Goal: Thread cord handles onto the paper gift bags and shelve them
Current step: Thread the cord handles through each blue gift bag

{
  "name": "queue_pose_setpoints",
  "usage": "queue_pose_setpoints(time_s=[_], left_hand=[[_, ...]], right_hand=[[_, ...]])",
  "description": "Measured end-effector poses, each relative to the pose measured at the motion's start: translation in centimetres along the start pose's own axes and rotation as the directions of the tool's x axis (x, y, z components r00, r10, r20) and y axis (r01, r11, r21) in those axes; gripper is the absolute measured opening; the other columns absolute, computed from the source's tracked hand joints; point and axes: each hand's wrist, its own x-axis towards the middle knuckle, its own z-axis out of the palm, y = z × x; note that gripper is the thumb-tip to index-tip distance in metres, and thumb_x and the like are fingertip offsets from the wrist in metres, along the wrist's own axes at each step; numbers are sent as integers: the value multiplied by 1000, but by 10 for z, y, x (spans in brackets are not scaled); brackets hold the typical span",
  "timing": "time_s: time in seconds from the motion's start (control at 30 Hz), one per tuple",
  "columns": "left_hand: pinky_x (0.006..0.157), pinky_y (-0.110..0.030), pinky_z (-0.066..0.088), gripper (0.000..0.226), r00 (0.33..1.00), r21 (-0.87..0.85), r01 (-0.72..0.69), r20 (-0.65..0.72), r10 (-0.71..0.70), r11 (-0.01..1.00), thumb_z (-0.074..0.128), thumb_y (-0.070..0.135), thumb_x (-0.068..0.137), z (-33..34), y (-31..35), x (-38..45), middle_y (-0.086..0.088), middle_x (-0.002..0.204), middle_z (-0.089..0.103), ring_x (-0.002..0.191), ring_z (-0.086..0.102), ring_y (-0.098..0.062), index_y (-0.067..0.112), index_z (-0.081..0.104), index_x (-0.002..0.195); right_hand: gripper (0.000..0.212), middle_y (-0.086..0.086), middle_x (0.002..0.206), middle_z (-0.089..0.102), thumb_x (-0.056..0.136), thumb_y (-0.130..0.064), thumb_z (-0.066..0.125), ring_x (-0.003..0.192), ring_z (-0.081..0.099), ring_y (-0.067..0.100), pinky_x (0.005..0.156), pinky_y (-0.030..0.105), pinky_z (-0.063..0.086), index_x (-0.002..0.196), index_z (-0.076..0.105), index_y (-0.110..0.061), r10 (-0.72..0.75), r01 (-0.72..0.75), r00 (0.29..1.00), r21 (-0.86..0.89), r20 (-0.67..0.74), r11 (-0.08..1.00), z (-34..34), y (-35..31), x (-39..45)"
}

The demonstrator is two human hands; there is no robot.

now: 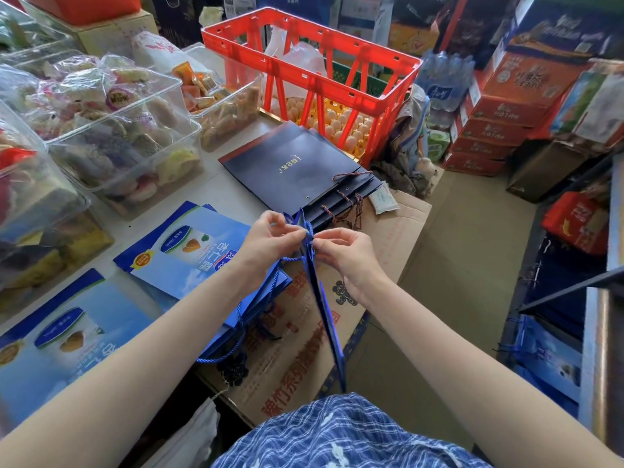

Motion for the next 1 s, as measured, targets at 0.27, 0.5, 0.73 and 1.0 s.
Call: queue_pose_setpoints(time_s=[0.27,0.5,0.73,1.0], left_hand=[[68,-34,54,38,974,358,-216,16,226,908,71,1,77,-6,6,-1,-3,79,69,68,64,-26,18,37,80],[77,-31,52,31,997,258,-75,54,63,963,69,-2,79,-9,5,8,-8,79,67,74,62,-22,14,44,81],[64,-17,51,17,979,191,-52,206,12,980,63,-1,83,-11,3,10,-5,73,66,65,57,-15,11,54,76],[62,-17,52,15,966,176,30,249,-74,984,63,-1,83,-15,8,9,-3,74,66,66,63,-9,10,56,75]], right_hand=[[13,5,70,66,83,3,65,57,63,4,59,15,51,77,67,-8,22,-14,994,-74,108,997,-1,-4,3],[17,5,81,68,86,4,60,71,65,8,69,18,51,82,68,-10,-36,44,980,-35,193,998,-9,0,4],[16,6,81,70,85,8,59,76,67,15,77,22,56,82,67,-6,-37,26,971,51,238,998,-17,0,9],[20,3,78,70,83,7,62,76,66,14,78,24,55,81,70,-12,-95,181,928,-213,361,960,-25,-12,18]])
